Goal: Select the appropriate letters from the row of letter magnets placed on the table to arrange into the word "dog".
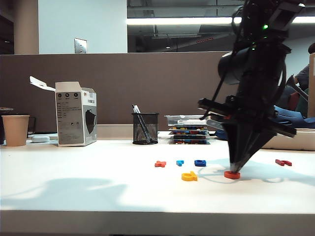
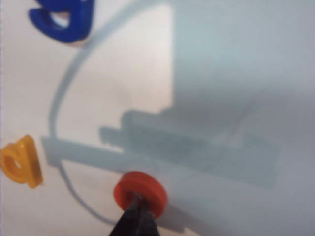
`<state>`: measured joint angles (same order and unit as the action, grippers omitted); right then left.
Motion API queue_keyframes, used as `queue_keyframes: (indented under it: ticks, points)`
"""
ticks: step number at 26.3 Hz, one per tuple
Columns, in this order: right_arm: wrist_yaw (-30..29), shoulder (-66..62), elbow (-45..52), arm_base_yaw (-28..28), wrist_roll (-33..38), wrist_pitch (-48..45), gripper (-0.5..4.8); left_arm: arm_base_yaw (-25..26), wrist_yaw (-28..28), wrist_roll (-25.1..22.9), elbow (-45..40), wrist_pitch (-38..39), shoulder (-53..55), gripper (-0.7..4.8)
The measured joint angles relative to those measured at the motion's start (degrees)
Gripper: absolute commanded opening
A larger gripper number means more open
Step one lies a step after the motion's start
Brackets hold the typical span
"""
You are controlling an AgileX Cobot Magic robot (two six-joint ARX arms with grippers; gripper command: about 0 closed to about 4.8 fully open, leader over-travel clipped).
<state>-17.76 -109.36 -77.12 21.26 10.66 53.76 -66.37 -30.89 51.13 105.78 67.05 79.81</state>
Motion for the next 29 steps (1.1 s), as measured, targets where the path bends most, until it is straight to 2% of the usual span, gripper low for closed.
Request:
queue_keyframes:
  ticks: [6, 29]
  points:
    - [-0.1, 0.0, 0.1, 2.0, 0.2, -1.4, -0.06, 0.0, 0.0, 0.0, 0.0, 0.0, 0.0, -0.05]
    - [-1.6, 0.0, 0.1, 3.4, 1.0, -0.6, -0.06, 0.0, 0.0, 0.0, 0.0, 0.0, 0.0, -0.05]
